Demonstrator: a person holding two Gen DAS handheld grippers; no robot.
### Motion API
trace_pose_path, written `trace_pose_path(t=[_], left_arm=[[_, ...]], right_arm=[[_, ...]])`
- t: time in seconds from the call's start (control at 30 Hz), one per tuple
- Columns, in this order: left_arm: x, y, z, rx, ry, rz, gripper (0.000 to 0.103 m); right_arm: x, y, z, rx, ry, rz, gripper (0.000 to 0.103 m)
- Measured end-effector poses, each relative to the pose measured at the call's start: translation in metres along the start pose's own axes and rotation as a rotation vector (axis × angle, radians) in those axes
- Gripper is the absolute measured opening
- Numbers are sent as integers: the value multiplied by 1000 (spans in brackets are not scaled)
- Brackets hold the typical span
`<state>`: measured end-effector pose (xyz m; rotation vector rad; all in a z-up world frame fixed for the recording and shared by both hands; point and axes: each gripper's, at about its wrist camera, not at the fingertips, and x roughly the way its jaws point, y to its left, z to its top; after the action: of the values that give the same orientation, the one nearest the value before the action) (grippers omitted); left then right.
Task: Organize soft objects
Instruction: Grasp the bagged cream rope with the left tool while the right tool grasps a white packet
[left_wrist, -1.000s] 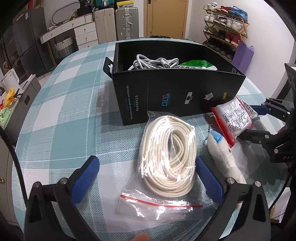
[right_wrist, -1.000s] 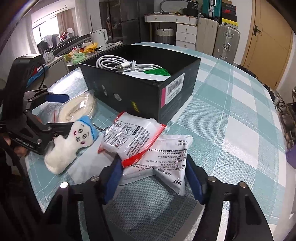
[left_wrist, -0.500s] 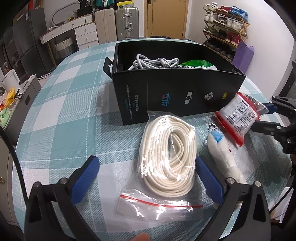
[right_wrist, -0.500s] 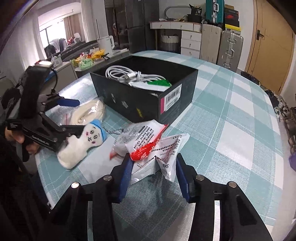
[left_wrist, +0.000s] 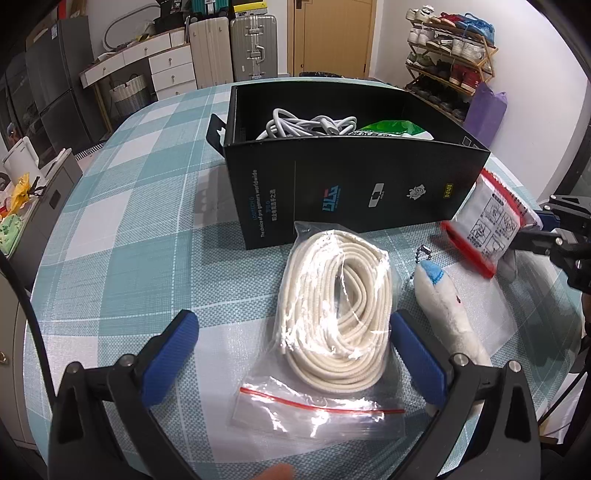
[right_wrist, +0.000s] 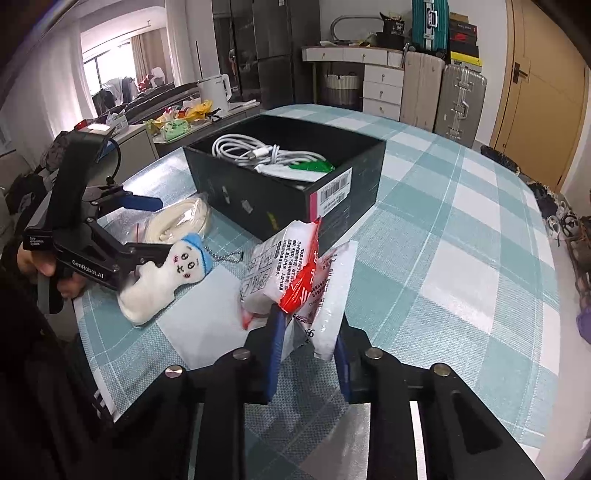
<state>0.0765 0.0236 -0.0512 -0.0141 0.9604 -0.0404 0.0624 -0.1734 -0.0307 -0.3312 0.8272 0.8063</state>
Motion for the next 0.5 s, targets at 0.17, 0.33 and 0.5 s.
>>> trace_pose_path(t=[0.17,0.33,0.5], left_arm=[[-1,1,0,-3,-2,-6,103],[-1,1,0,-5,-4,-12,103],[-1,1,0,-5,-7,-23,103]], right_arm=[[-12,0,2,-4,-43,9,15],[-15,12,5,-38,-58,45,15],[-5,18,5,-46,-29,32,15]])
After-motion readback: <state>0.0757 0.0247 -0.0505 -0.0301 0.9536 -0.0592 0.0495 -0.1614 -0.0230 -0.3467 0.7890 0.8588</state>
